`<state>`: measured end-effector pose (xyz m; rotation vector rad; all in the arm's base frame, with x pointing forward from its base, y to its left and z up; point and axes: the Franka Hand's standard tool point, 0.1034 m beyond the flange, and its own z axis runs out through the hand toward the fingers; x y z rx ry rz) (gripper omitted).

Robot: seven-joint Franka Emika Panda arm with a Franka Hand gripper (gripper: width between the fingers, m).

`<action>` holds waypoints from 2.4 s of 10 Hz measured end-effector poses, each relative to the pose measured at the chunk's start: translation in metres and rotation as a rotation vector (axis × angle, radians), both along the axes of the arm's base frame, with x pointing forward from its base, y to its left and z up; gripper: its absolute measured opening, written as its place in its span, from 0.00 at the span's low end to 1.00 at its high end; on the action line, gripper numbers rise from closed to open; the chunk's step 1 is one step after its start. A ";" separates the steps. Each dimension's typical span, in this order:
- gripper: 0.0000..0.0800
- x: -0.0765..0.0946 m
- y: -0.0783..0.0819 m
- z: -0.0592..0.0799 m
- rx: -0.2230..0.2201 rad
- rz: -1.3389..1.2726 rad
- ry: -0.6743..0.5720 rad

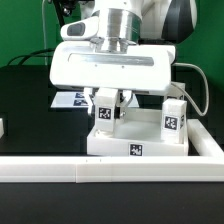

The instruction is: Assemble square table

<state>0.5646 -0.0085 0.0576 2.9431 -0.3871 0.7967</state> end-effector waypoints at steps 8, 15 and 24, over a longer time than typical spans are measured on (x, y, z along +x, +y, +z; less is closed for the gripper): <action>0.81 -0.002 0.001 -0.001 0.009 0.007 0.026; 0.81 0.011 -0.009 0.056 0.101 -0.008 0.073; 0.81 0.010 -0.006 0.033 0.242 0.035 0.441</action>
Offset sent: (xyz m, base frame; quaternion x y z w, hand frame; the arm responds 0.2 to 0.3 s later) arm 0.0000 0.0000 0.0000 0.0000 0.0000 0.0000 1.0000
